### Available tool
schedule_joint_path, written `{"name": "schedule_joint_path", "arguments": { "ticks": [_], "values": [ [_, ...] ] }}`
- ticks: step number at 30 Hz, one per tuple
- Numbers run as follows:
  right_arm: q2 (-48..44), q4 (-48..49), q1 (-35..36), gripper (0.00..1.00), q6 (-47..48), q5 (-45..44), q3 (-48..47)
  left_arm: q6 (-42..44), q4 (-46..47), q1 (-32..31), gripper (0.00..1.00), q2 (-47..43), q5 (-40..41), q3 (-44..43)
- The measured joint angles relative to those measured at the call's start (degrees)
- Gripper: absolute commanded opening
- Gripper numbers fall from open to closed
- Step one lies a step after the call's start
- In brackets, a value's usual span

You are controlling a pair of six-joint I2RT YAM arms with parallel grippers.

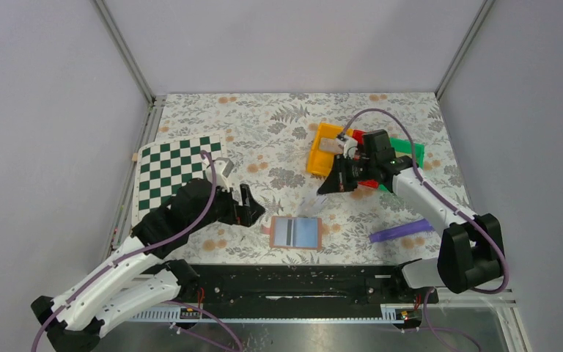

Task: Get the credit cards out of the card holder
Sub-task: Place the credit card in the storage box.

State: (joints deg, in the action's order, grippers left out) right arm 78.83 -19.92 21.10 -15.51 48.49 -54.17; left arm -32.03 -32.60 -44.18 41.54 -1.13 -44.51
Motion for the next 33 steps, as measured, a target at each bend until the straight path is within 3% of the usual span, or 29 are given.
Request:
{"name": "schedule_joint_path", "arguments": {
  "ticks": [5, 17, 26, 33],
  "values": [
    [0.48, -0.74, -5.88, 0.00, -3.15, -9.60, -2.95, 2.25, -4.96, 0.02, 0.99, -4.96, 7.41, 0.00],
    [13.05, 2.71, -9.11, 0.00, -13.68, -32.30, -19.67, 4.17, -8.31, 0.02, 0.99, -8.70, 11.47, 0.20],
    [25.29, 8.33, -9.29, 0.00, -19.61, -37.86, -26.58, 4.48, -8.50, 0.02, 0.99, -8.76, 11.52, 0.42],
    [29.31, 10.82, -9.40, 0.00, -22.84, -39.74, -26.62, 4.59, -8.50, 0.02, 0.99, -8.85, 11.93, 0.44]
  ]
}}
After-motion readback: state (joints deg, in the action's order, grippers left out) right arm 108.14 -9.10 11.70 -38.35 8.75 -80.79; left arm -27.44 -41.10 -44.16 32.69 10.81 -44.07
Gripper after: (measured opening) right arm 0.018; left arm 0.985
